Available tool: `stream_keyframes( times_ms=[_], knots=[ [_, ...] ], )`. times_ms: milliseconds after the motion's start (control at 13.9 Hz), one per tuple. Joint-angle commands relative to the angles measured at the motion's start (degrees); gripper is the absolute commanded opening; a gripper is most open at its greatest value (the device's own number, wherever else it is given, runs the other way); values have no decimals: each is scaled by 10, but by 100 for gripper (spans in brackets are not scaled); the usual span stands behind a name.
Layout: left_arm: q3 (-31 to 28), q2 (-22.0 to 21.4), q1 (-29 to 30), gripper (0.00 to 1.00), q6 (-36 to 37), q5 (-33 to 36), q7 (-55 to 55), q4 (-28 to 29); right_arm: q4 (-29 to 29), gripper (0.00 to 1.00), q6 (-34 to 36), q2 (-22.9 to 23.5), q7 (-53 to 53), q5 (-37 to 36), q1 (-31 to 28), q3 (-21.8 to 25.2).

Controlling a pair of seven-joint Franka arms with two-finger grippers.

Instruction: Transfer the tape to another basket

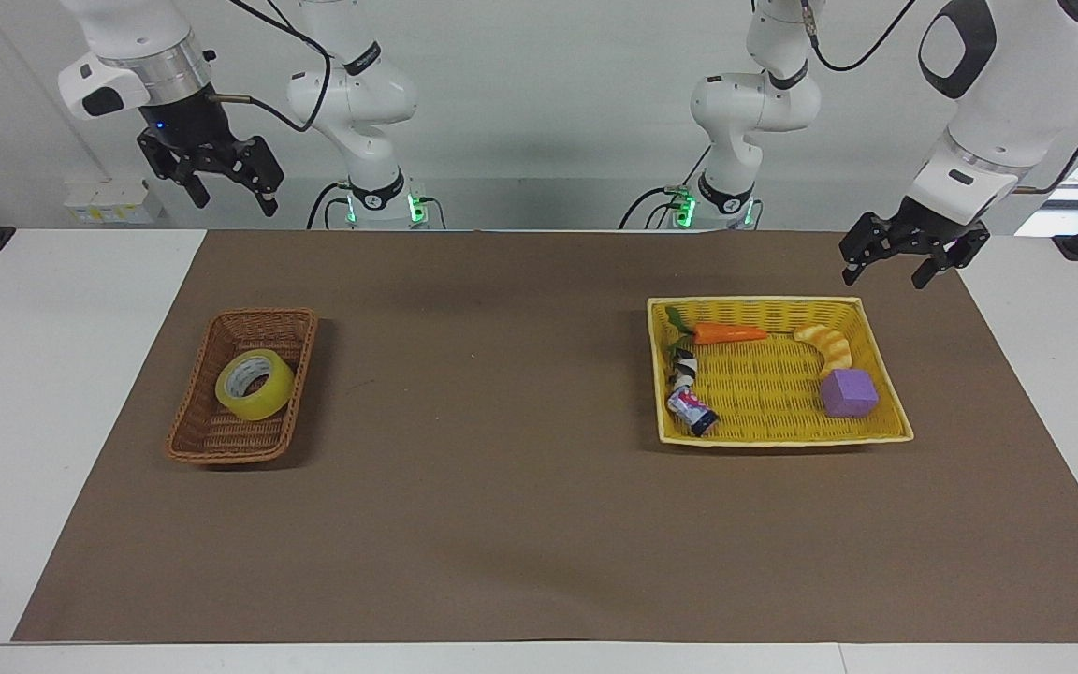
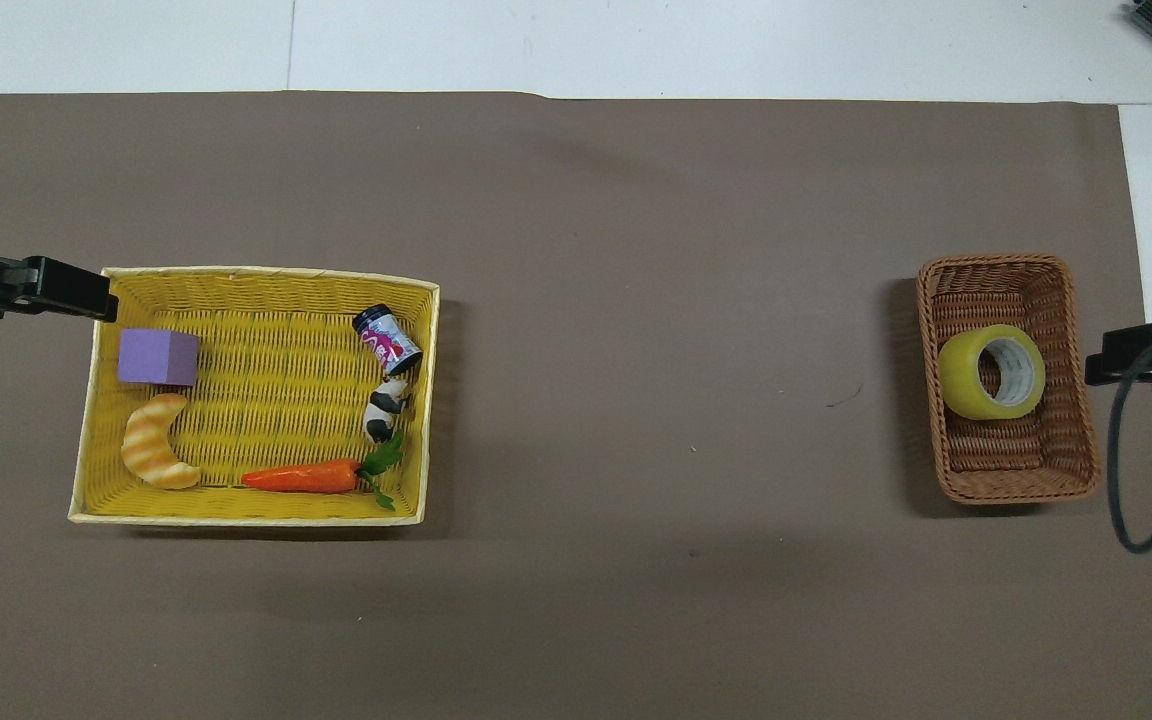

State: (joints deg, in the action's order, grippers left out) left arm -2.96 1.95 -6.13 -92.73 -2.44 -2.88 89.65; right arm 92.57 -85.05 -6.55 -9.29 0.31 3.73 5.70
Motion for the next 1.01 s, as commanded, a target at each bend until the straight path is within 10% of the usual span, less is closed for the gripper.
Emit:
stream_keyframes(
  times_ms=[0,937],
  knots=[
    [4,0,6,100,5,11,-4,-7,19,100,-5,-14,32,-13,-5,-4],
    [4,0,6,100,5,11,-4,-7,16,100,-4,-12,-1,7,-5,-10]
  ],
)
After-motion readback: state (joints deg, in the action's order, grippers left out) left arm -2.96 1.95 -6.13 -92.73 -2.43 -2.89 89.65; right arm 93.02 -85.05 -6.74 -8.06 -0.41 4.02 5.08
